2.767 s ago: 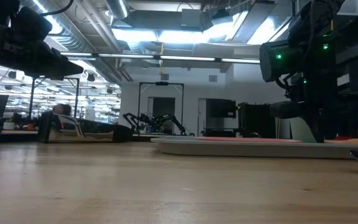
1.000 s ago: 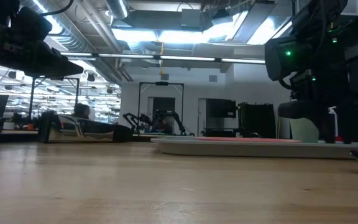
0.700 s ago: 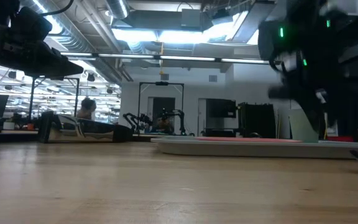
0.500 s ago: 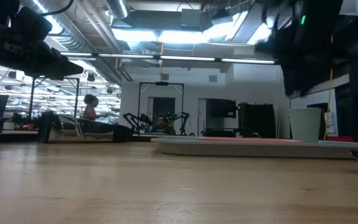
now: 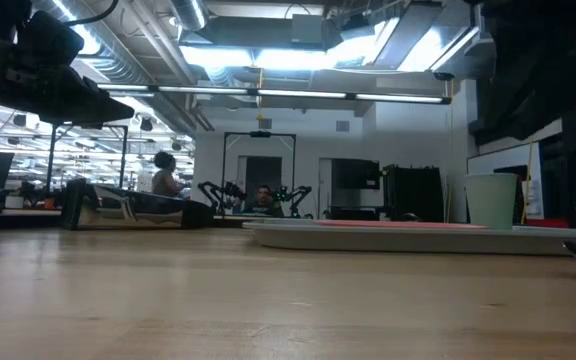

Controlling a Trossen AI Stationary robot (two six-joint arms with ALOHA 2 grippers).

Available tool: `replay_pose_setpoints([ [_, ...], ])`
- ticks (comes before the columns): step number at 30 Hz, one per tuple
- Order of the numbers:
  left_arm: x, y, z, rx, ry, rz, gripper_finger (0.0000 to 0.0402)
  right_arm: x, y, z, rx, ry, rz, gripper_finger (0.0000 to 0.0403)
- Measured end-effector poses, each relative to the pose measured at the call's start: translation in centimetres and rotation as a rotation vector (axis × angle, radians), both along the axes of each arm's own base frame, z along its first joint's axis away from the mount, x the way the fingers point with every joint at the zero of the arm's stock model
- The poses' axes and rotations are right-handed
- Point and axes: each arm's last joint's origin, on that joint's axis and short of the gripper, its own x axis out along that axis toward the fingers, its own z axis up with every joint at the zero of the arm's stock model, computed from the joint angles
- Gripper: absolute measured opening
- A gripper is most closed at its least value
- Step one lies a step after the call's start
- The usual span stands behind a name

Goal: Pick and place plate/cup/fork/spoon on tray
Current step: Put the black spoon on the gray serving tray to the right side of the orange fork

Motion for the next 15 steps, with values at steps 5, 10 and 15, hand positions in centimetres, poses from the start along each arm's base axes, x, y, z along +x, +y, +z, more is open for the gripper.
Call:
replay_pose_setpoints([
  [5, 0.0, 0.0, 0.0, 0.000, 0.000, 0.000, 0.0000, 2.8, 3.3, 1.2, -0.006, 0.197, -0.008, 0.0149],
  [10, 0.0, 0.0, 0.0, 0.000, 0.000, 0.000, 0.0000, 4.4, 6.2, 1.6, 0.107, 0.354, -0.139, 0.0149],
  [15, 0.0, 0.0, 0.0, 0.000, 0.000, 0.000, 0.0000, 4.7, 8.8, -0.1, 0.266, 0.403, -0.259, 0.0149],
])
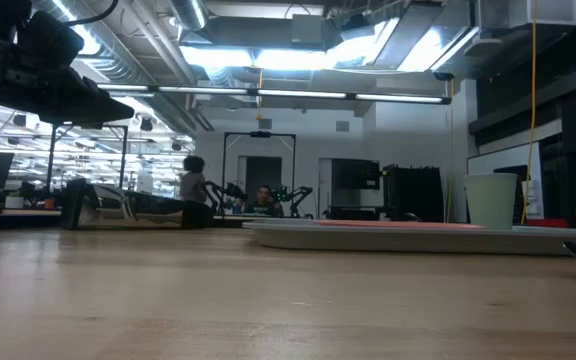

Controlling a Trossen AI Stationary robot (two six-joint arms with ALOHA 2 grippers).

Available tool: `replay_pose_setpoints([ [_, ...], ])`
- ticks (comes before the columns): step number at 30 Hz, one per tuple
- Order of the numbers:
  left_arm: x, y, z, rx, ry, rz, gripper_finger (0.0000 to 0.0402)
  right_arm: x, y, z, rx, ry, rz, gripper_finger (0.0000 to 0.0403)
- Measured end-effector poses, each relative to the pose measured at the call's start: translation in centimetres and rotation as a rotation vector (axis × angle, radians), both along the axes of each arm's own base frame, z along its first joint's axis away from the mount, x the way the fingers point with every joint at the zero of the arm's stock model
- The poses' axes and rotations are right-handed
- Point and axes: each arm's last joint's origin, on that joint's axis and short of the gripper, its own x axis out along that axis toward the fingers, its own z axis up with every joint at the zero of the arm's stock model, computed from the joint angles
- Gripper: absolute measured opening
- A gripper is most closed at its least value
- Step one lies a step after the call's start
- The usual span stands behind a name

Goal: Pick and place plate/cup/fork/spoon on tray
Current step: Put the black spoon on the gray serving tray to the right side of the orange fork

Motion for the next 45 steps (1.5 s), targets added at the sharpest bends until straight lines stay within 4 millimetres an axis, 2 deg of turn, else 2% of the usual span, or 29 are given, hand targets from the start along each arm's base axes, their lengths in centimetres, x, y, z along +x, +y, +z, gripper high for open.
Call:
replay_pose_setpoints([
  [5, 0.0, 0.0, 0.0, 0.000, 0.000, 0.000, 0.0000, 0.0, 2.2, -0.9, 0.115, -0.064, -0.003, 0.0149],
  [9, 0.0, 0.0, 0.0, 0.000, -0.001, 0.000, 0.0000, -0.1, 3.0, -0.9, 0.121, -0.121, 0.022, 0.0149],
  [15, 0.0, 0.0, 0.0, 0.000, -0.002, 0.000, 0.0000, -0.4, 2.8, -1.8, 0.100, -0.131, -0.020, 0.0149],
  [20, 0.0, 0.0, 0.0, 0.000, -0.002, 0.000, 0.0000, -0.8, 2.5, -3.0, 0.088, -0.068, 0.024, 0.0149],
  [29, 0.0, 0.0, 0.0, 0.000, -0.003, 0.000, 0.0000, -1.0, 2.1, -4.1, 0.100, -0.025, -0.012, 0.0149],
  [33, 0.0, 0.0, 0.0, 0.000, -0.003, 0.000, 0.0000, -0.5, 1.6, -4.2, 0.099, -0.029, -0.033, 0.0149],
  [38, 0.0, 0.0, 0.0, 0.000, -0.002, 0.000, 0.0000, -1.4, 1.0, -4.0, 0.031, 0.049, -0.037, 0.0149],
  [45, 0.0, 0.0, 0.0, 0.000, -0.002, 0.000, 0.0000, -1.6, 0.7, -3.9, 0.051, 0.125, -0.028, 0.0149],
])
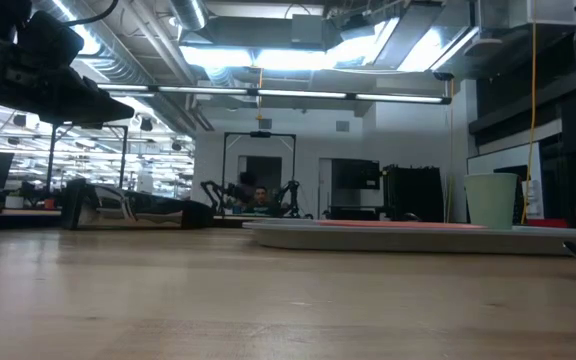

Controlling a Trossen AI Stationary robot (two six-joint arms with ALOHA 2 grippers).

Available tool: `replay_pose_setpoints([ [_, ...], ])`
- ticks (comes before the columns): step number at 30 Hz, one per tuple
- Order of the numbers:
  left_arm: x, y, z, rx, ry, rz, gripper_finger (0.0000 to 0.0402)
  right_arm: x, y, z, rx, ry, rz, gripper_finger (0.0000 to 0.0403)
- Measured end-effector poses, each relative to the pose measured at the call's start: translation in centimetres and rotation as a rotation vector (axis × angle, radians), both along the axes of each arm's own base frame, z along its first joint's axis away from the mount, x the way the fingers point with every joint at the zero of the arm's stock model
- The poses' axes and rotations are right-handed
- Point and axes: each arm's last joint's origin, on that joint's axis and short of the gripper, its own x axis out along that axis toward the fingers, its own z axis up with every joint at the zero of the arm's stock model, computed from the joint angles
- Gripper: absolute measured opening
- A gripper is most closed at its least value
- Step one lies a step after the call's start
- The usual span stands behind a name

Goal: Pick and place plate/cup/fork/spoon on tray
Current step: Put the black spoon on the gray serving tray to the right side of the orange fork

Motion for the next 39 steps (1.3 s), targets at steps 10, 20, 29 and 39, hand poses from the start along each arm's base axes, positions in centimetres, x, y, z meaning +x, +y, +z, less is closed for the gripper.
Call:
replay_pose_setpoints([
  [10, 0.0, 0.0, 0.0, 0.000, 0.000, 0.000, 0.0000, 0.2, -0.9, -1.2, 0.018, 0.001, 0.060, 0.0149],
  [20, 0.0, 0.0, 0.0, 0.000, -0.001, 0.003, 0.0000, -0.4, -1.8, -2.1, 0.074, -0.101, 0.121, 0.0149],
  [29, 0.0, 0.0, 0.0, 0.000, -0.001, 0.003, 0.0000, -1.1, -2.2, -4.6, 0.143, -0.115, 0.183, 0.0149],
  [39, 0.0, 0.0, 0.0, 0.000, -0.001, 0.003, 0.0000, -1.1, -2.3, -4.2, 0.160, -0.121, 0.249, 0.0116],
])
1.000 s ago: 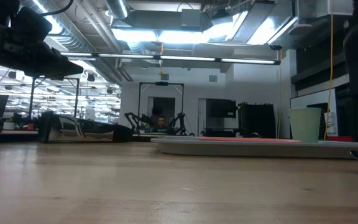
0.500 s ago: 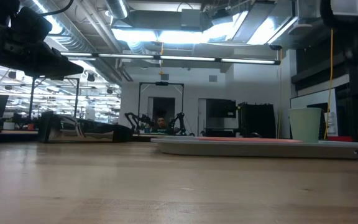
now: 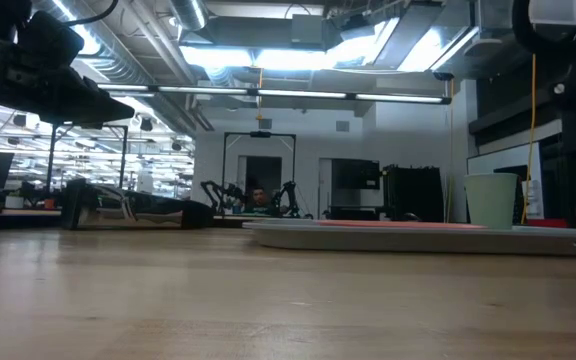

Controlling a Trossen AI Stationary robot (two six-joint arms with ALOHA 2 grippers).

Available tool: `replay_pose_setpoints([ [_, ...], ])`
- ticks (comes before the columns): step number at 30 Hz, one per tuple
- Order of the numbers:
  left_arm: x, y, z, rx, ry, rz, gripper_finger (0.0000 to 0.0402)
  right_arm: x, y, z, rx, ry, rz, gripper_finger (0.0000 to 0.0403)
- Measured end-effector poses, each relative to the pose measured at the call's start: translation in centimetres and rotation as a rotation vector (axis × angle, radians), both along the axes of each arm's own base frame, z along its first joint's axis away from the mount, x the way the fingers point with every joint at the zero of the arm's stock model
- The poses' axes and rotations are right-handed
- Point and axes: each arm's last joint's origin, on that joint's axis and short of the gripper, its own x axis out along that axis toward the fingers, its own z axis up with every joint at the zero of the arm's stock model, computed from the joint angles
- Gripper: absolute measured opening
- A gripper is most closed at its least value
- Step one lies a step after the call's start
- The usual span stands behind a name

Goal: Pick and place plate/cup/fork/spoon on tray
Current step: Put the black spoon on the gray serving tray to the right side of the orange fork

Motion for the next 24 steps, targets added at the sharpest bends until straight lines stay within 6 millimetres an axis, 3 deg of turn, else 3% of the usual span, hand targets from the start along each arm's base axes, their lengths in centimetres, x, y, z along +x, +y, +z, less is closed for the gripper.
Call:
replay_pose_setpoints([
  [8, 0.0, 0.0, 0.0, 0.000, 0.000, 0.000, 0.0000, 0.1, 0.1, -0.1, 0.000, -0.020, 0.072, 0.0017],
  [18, 0.0, 0.0, 0.0, 0.000, 0.000, 0.000, 0.0000, 0.5, 0.3, 0.5, -0.034, -0.052, 0.048, 0.0004],
  [24, 0.0, 0.0, 0.0, 0.000, 0.000, 0.000, 0.0000, 1.1, 0.4, 3.3, -0.119, -0.066, 0.055, 0.0002],
])
